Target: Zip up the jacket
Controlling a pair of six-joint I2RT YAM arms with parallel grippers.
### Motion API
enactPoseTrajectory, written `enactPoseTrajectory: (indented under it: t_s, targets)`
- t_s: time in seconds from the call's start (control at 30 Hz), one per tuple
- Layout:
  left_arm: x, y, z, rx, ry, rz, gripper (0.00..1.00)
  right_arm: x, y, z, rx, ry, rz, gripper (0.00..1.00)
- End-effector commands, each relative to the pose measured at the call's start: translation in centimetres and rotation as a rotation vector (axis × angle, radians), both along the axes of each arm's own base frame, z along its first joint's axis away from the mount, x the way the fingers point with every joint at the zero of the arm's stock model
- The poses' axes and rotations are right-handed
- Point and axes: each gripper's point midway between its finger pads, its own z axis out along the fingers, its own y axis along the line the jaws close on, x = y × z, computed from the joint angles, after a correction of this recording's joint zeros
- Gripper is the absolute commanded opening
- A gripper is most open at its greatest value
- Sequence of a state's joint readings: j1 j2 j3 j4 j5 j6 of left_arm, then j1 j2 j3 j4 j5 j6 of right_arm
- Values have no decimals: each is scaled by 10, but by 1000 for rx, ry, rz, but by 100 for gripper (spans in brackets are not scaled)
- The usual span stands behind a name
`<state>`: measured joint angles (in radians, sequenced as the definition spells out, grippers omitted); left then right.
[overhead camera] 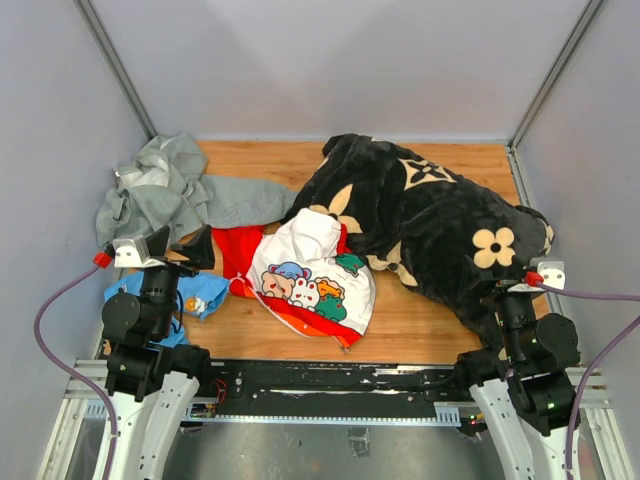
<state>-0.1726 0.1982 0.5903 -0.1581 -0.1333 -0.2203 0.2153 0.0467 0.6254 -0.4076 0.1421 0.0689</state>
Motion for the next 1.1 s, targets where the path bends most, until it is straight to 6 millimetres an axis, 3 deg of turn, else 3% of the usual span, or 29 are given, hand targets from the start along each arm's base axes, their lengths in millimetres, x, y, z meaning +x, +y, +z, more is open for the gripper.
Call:
enactPoseTrajectory:
  t_s: [0.0, 0.3, 0.53, 0.87, 1.07]
  targets:
    - [1, -3, 2, 14, -15, -13, 99, -4, -3, 15, 6, -42, -11, 98]
    - [2, -6, 1, 19, -14, -30, 99, 5, 9, 1, 22, 68, 36, 98]
    - [6, -9, -4, 24, 10, -45, 99, 6, 21, -19, 110, 251, 68, 98]
    - [7, -12, -4, 30, 10, -57, 99, 7, 35, -70, 186, 524, 77, 98]
    - [8, -14, -5, 35, 13, -68, 99, 36, 29, -100, 208, 554, -11, 98]
